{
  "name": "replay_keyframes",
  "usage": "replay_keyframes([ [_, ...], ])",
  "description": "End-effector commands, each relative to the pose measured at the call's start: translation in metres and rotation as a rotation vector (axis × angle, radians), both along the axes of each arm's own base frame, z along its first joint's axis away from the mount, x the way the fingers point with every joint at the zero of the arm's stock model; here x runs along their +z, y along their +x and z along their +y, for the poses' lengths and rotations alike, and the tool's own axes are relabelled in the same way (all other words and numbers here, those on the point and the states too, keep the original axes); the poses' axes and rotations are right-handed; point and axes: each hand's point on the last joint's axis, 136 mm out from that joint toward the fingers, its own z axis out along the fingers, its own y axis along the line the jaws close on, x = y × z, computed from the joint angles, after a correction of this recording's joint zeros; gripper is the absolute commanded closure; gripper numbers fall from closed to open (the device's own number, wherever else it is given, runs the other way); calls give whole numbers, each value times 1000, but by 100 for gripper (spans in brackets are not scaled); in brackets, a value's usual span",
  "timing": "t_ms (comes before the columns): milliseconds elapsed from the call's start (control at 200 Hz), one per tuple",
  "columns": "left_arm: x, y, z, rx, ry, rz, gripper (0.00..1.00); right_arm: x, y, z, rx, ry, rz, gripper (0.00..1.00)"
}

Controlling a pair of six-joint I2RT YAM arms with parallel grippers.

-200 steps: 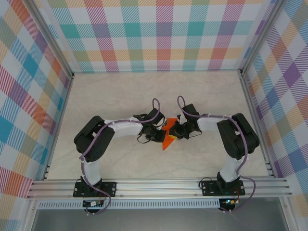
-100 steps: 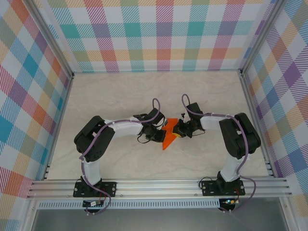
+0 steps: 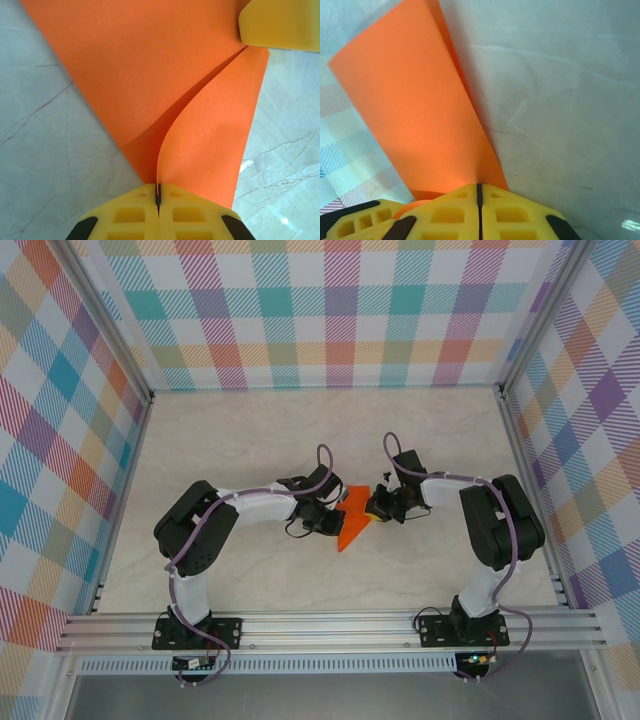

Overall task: Fold a paper plane with a square sheet of paper (pick it up from the middle)
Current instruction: Third fold the triangle at the center of the table.

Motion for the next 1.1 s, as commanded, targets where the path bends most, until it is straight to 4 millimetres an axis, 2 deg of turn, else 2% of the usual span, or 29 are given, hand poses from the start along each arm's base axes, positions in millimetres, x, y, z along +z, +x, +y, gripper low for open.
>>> replay_keyframes([
  [0, -33, -13, 16, -12, 94, 72, 100, -24, -15, -10, -4, -63, 56, 94],
  [120, -32, -13, 16, -10, 95, 68, 100, -9, -11, -11, 0, -66, 25, 93],
  [275, -32, -13, 15, -9, 90, 68, 100, 33, -4, 4, 30, 39, -59, 91],
  [375, -32, -12, 14, -7, 84, 68, 100, 45, -10, 17, 63, 104, -71, 89],
  [500, -33, -12, 15, -8, 90, 70, 100, 37, -20, 30, 96, 132, -32, 89],
  [660, -31, -11, 14, -9, 89, 64, 100, 21, -29, 37, 119, 128, 7, 90],
  [920, -29, -11, 13, -11, 86, 66, 100, -21, -41, 20, 112, 8, 81, 91],
  [960, -27, -11, 13, -7, 83, 63, 100, -24, -42, 17, 112, -9, 86, 91],
  [1095, -16, -5, 15, 14, 94, 40, 91, -25, -43, 13, 109, -38, 86, 91],
])
